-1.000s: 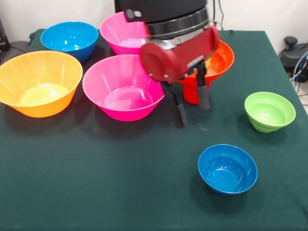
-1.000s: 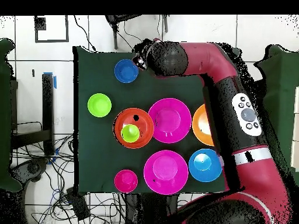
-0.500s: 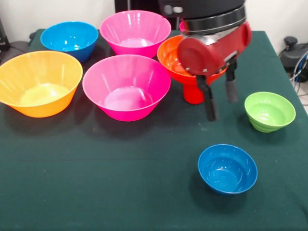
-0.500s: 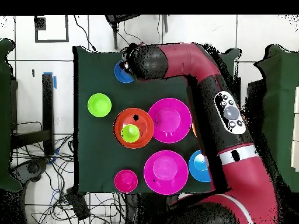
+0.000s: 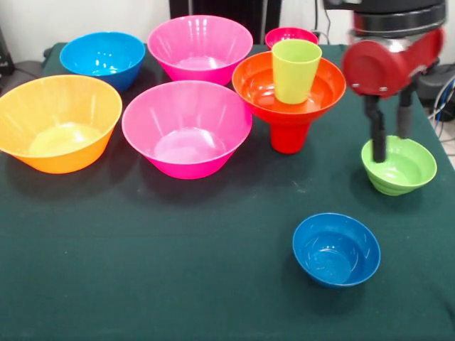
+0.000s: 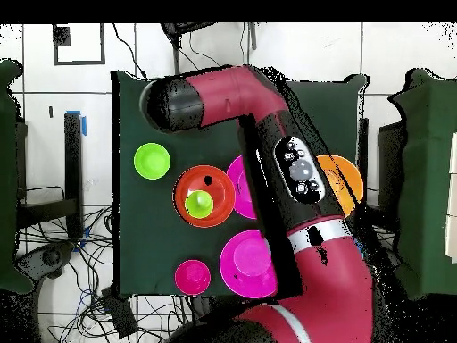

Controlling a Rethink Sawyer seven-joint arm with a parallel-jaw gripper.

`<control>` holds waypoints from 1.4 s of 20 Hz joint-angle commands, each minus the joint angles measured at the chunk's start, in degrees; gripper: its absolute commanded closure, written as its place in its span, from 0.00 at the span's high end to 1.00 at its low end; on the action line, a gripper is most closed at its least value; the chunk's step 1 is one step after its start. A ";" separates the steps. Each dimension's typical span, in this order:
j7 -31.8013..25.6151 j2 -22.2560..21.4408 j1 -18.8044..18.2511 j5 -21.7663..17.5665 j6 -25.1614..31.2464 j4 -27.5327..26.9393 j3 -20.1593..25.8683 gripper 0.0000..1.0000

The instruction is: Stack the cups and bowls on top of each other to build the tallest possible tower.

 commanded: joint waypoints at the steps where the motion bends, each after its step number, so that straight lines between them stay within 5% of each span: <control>1: 12.56 2.52 5.24 -3.58 -1.39 2.06 -8.60 1.00; 11: 9.26 6.12 9.03 -6.49 4.83 -2.65 -13.47 1.00; 28: 7.32 10.60 9.88 -3.92 1.09 -2.46 -14.89 1.00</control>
